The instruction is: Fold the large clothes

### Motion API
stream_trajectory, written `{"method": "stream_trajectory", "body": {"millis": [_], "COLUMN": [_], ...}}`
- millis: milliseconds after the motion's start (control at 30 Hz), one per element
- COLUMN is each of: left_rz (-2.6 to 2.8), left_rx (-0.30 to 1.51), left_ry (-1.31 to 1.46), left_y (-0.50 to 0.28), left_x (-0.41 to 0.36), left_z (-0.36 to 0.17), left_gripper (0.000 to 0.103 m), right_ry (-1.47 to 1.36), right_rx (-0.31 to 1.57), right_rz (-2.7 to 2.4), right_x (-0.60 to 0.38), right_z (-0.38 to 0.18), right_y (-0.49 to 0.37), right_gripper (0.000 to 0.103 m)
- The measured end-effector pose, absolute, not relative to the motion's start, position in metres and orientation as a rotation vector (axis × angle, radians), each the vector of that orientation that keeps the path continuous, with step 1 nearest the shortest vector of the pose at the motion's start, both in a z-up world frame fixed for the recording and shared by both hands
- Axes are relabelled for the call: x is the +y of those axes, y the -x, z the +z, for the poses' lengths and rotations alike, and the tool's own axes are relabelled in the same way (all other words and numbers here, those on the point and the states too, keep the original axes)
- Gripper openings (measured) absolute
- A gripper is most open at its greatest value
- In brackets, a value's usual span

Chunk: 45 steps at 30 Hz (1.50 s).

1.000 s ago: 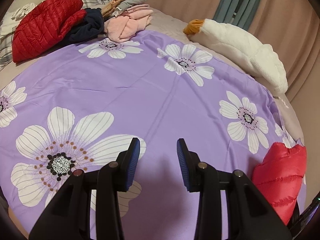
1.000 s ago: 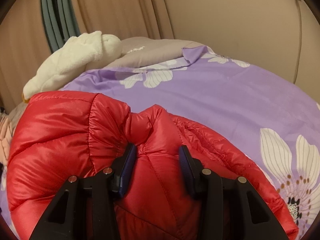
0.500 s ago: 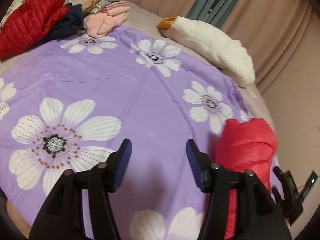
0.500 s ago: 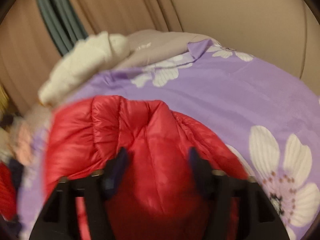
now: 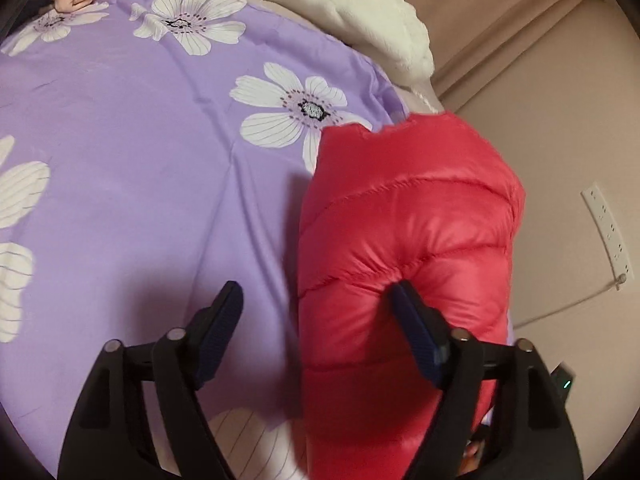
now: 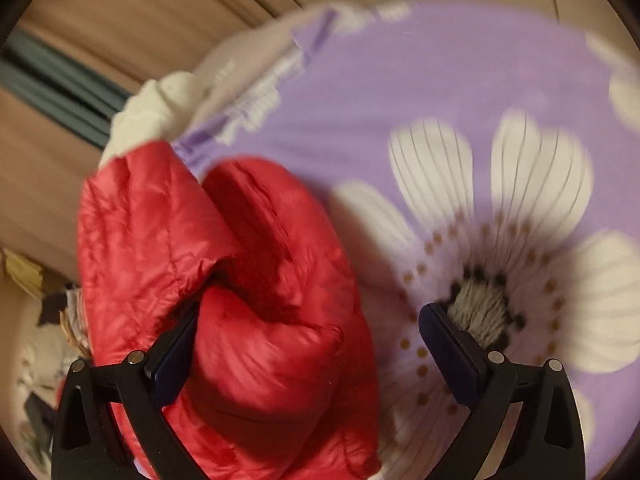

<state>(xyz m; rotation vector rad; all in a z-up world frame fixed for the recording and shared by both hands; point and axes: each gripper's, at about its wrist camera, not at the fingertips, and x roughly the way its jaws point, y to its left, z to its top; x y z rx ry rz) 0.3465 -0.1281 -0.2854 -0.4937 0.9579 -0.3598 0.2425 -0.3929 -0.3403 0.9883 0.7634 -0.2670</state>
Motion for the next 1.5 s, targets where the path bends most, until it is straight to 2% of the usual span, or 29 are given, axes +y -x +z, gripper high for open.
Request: {"method": "stream_trajectory", "body": {"millis": [100,200,433,567,767,1067,1133,1200,1333,1367,1433,1467,1500], "left_rz": [-0.418,-0.435,-0.305,-0.336,-0.412,-0.605,-0.655,-0.659,-0.728,-0.745,-0.74,-0.734,-0.734], "left_rx": [0.983,1.052,0.941,1.009,1.127,1.11,1.143,1.157,1.223,1.238,1.202,1.162,1.139], "left_ry": [0.566,0.622,0.335,0.364,0.542,0.612,0.665,0.693,0.811,0.85,0.789,0.712,0.656], "left_y": [-0.361,-0.372,-0.369,-0.388,-0.389,-0.36,-0.362,-0.362,-0.372,-0.374,-0.375,-0.371,-0.367], "left_x": [-0.125,-0.123,-0.157,-0.156,-0.125,-0.126,-0.131,-0.135,-0.146,-0.149,-0.156,-0.162,-0.167], "left_z": [-0.297,-0.316,-0.311,-0.318,-0.325,-0.298,-0.306,-0.316,-0.339,-0.343,-0.336,-0.325,-0.316], "left_gripper": [0.08,0.082,0.082,0.082,0.083,0.082,0.085,0.092,0.091,0.088,0.083,0.08,0.078], "right_ry": [-0.965,-0.856,-0.67,-0.643,-0.664,-0.932,-0.967,-0.956,-0.902,-0.884,-0.873,-0.912,-0.946], "right_rx": [0.726,0.773,0.784,0.767,0.787,0.831,0.813,0.821,0.848,0.845,0.806,0.785,0.783], "right_rz": [-0.268,-0.278,-0.349,-0.373,-0.319,-0.226,-0.207,-0.2,-0.21,-0.221,-0.191,-0.14,-0.123], "right_x": [-0.387,-0.377,-0.359,-0.358,-0.363,-0.379,-0.381,-0.379,-0.373,-0.371,-0.371,-0.371,-0.372], "right_z": [-0.345,-0.341,-0.343,-0.344,-0.34,-0.341,-0.346,-0.349,-0.351,-0.35,-0.349,-0.354,-0.358], "right_y": [-0.248,-0.263,-0.277,-0.281,-0.27,-0.228,-0.223,-0.227,-0.235,-0.238,-0.241,-0.244,-0.246], "right_gripper": [0.101,0.101,0.102,0.102,0.102,0.102,0.102,0.102,0.101,0.097,0.078,0.061,0.056]}}
